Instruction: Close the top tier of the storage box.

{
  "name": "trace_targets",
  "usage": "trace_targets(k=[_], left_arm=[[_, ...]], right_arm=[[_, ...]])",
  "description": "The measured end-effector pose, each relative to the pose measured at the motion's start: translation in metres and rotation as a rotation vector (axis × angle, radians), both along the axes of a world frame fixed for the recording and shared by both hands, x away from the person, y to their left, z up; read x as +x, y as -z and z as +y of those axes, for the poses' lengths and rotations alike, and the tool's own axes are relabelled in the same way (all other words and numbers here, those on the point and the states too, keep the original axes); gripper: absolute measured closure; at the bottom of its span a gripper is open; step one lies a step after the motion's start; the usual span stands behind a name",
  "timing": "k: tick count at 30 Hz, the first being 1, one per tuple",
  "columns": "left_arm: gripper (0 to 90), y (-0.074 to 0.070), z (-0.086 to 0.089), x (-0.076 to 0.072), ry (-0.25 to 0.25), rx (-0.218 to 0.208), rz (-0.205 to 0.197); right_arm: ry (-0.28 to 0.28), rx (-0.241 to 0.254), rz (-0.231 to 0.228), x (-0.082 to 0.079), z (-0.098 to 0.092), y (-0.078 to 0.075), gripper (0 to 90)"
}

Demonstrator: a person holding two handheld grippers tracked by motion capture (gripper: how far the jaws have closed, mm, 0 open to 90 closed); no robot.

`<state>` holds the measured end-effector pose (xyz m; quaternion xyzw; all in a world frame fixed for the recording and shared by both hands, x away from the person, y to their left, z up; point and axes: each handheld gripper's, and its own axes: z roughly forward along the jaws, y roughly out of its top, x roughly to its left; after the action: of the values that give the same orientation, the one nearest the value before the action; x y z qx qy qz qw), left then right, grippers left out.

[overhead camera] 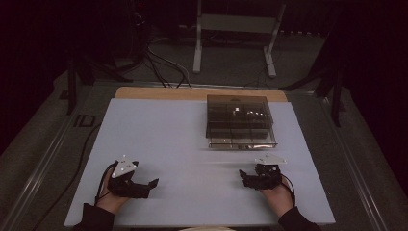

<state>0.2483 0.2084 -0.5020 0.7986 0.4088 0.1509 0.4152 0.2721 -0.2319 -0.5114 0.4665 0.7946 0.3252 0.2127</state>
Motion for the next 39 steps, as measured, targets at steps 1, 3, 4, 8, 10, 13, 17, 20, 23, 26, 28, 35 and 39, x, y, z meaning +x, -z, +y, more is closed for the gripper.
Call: trace_targets(k=[1,3,4,8,10,13,17,20,23,26,28,35,39], left_arm=[[1.0,0.000,0.000,0.000,0.000,0.002,-0.001],[1.1,0.000,0.000,0.000,0.000,0.000,0.001],[1.0,0.000,0.000,0.000,0.000,0.001,0.001],[1.0,0.000,0.000,0.000,0.002,0.001,0.002],[1.0,0.000,0.000,0.000,0.003,0.001,0.003],[1.1,0.000,0.000,0.000,0.002,0.002,0.003],[1.0,0.001,0.000,0.000,0.003,0.002,0.003],[1.0,0.001,0.000,0.000,0.002,0.002,0.003],[1.1,0.001,0.000,0.000,0.003,0.001,0.004],[1.1,0.001,0.000,0.000,0.002,0.004,0.004],[1.1,0.001,0.000,0.000,0.001,0.003,0.004],[1.0,0.001,0.000,0.000,0.002,0.001,0.003],[1.0,0.001,0.000,0.000,0.002,0.001,0.004]], right_arm=[[0.002,-0.006,0.003,-0.001,0.001,0.000,17.5],[-0.002,-0.013,0.003,-0.002,0.002,0.000,21.3],[0.002,-0.016,-0.001,-0.002,0.002,0.000,22.9],[0.001,-0.036,-0.017,-0.004,0.003,-0.001,30.3],[0.003,-0.037,-0.021,-0.005,0.003,0.000,32.9],[0.002,-0.041,-0.016,-0.005,0.002,0.000,39.4],[-0.002,-0.026,-0.003,-0.005,0.001,-0.001,46.5],[0.005,-0.041,-0.004,-0.005,0.002,-0.001,53.2],[0.020,-0.065,-0.012,-0.006,0.003,-0.001,61.9],[0.030,-0.074,-0.023,-0.006,0.003,-0.001,71.8],[0.039,-0.062,-0.034,-0.006,0.002,-0.003,79.5],[0.072,-0.013,-0.060,-0.008,-0.002,-0.012,90.0],[0.067,-0.007,-0.071,-0.008,-0.001,-0.014,90.0]])
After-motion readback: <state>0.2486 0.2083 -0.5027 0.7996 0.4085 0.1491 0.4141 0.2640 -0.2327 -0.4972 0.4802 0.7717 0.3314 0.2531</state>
